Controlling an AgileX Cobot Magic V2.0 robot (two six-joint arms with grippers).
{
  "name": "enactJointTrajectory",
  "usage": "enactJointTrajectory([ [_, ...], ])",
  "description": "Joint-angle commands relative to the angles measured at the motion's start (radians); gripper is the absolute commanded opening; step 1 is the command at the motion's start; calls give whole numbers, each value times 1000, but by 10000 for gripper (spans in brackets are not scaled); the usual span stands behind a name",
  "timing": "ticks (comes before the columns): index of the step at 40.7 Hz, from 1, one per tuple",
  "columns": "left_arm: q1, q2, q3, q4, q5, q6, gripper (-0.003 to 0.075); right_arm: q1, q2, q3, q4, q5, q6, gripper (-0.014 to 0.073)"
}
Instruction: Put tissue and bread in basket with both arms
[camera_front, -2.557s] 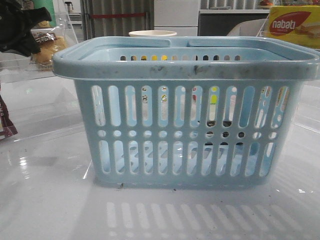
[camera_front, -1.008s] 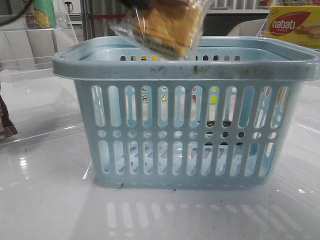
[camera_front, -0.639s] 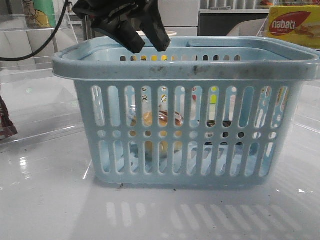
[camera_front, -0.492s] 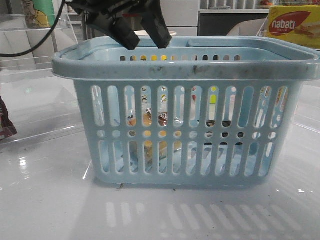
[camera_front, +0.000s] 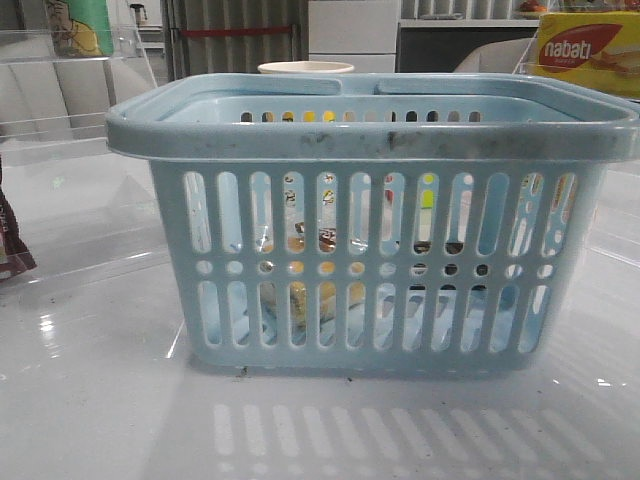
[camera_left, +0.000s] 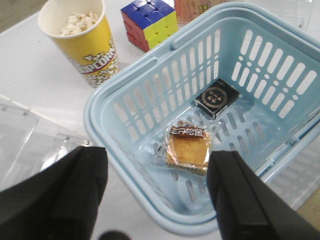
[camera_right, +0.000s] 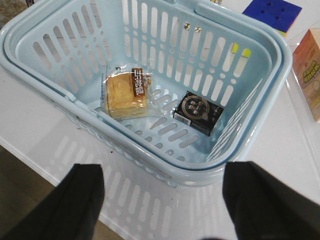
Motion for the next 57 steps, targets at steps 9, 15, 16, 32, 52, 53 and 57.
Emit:
enactJointTrajectory([
  [9, -3, -272, 199, 53, -61, -100, 488, 0, 1, -27, -1, -87, -13, 593],
  [15, -3, -401, 372, 53, -124, -108, 488, 0, 3, -27, -30, -78, -13, 593],
  [16, -3, -423, 393, 55, -136, -121, 488, -1, -3, -27, -41, -75, -7, 593],
  [32, -3, -616, 624, 152, -179, -257, 488, -48, -193, 20, -56, 129, 39, 593],
  [52, -3, -617, 646, 150, -222, -275, 410, -48, -370, 191, -153, 159, 139, 568],
  [53, -3, -617, 646, 150, -222, -275, 391, -48, -370, 193, -153, 159, 138, 545],
  [57, -3, -617, 646, 150, -223, -275, 286, -48, -370, 194, -153, 159, 137, 423],
])
